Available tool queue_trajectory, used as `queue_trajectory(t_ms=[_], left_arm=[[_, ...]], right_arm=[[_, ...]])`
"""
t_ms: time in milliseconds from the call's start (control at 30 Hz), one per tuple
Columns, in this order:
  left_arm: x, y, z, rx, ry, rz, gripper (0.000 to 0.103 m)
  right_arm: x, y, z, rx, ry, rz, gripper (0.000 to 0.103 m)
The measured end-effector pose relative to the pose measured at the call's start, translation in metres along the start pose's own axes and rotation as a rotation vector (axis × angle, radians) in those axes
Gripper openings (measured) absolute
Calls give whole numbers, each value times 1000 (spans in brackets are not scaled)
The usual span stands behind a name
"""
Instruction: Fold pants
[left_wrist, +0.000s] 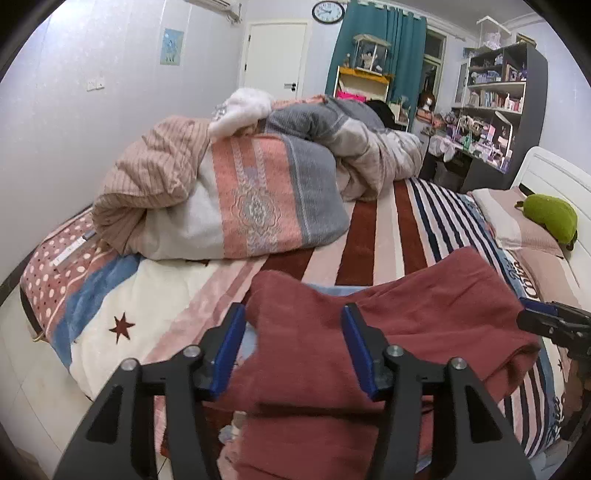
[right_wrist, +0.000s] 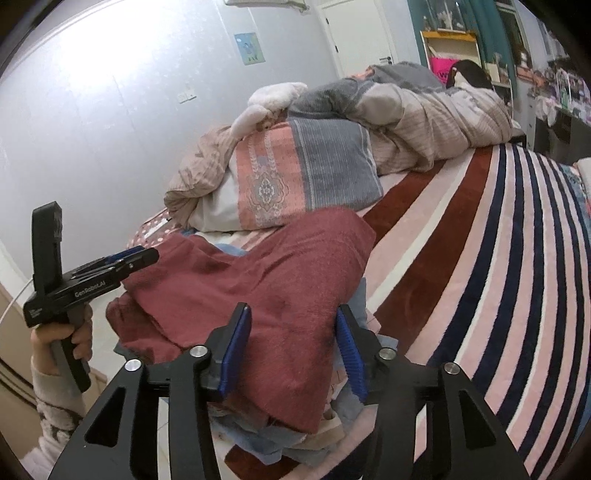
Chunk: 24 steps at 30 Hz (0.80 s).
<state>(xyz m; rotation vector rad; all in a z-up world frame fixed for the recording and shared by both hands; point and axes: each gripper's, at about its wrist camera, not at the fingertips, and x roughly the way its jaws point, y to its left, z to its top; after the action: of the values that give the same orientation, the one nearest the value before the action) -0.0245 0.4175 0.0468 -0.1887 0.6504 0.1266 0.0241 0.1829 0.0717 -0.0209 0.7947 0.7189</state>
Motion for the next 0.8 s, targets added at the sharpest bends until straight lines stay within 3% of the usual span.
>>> queue_trajectory(t_ms=[167, 333, 533, 633, 800], left_arm=[[-21, -34, -4, 22, -90, 67, 63], [-43, -79, -13, 62, -186, 82, 73], [-74, -147, -37, 128, -329, 49, 84], [-86, -170, -49, 140, -386, 16, 93], [-102, -202, -68, 149, -426, -23, 95]], right_arm=[[-20, 2, -6, -24, -27, -8, 52], [-56, -11, -24, -51, -98, -46, 63], [-105, -35, -56, -56, -199, -132, 70], [-134, -41, -75, -92, -282, -193, 81], [-171, -44, -107, -158, -402, -293, 94]])
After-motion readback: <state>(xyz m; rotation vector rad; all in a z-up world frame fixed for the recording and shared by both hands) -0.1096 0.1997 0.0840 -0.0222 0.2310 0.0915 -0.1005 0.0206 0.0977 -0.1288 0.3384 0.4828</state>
